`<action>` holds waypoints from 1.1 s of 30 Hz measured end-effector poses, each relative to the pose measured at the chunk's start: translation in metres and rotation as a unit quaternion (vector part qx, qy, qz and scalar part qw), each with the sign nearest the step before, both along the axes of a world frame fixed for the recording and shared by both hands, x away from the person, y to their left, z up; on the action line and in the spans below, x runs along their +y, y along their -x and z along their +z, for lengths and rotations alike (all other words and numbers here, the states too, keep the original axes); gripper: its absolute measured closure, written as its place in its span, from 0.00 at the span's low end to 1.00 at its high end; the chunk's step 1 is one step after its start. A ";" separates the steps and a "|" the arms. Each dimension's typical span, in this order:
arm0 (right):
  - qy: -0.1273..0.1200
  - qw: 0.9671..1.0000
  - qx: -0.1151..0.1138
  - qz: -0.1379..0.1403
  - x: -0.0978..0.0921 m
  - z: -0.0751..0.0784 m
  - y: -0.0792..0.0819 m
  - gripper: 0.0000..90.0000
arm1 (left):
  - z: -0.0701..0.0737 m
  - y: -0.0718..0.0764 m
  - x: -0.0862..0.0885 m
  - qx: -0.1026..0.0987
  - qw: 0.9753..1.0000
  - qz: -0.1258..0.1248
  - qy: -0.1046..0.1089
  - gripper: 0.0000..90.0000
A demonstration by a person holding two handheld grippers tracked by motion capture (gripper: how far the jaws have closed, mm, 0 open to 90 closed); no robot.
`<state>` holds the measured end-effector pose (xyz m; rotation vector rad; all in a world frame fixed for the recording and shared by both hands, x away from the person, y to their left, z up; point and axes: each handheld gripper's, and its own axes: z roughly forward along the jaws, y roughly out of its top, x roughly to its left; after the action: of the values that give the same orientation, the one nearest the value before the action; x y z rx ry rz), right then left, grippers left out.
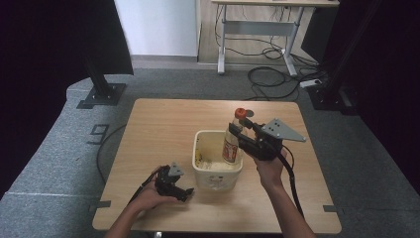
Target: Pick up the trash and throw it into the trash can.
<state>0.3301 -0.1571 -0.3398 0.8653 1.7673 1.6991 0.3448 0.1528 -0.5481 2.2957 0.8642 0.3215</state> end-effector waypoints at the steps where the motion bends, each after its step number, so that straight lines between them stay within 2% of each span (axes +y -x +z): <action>1: 0.001 1.000 0.001 0.000 0.001 -0.001 -0.001 0.59 | 0.000 0.000 0.000 0.000 1.000 0.000 0.000 0.00; 13: 0.011 1.000 0.010 0.006 0.011 -0.009 -0.007 0.59 | 0.000 0.000 0.000 0.000 1.000 0.000 0.000 0.00; 21: 0.033 0.999 0.037 0.011 0.019 -0.033 -0.014 0.59 | 0.000 0.000 0.000 0.001 1.000 0.000 0.001 0.00; 22: 0.039 0.998 0.047 0.010 0.021 -0.040 -0.015 0.59 | 0.000 0.000 0.000 0.001 1.000 0.000 0.001 0.00; 24: 0.042 0.998 0.049 0.011 0.022 -0.042 -0.016 0.59 | 0.000 0.000 0.000 0.001 1.000 0.000 0.001 0.00; 25: 0.050 0.997 0.058 0.011 0.024 -0.050 -0.019 0.59 | 0.000 0.000 0.000 0.001 1.000 0.000 0.001 0.00; 29: 0.057 0.996 0.067 0.011 0.027 -0.056 -0.021 0.59 | 0.000 0.000 0.000 0.000 1.000 0.000 0.001 0.00; 33: 0.074 0.994 0.082 0.017 0.031 -0.067 -0.025 0.59 | 0.000 0.000 0.000 0.000 1.000 0.000 0.000 0.00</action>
<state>0.3546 -0.1259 -0.4070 0.9366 1.9991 1.5330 0.3447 0.1528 -0.5480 2.2950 0.8640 0.3210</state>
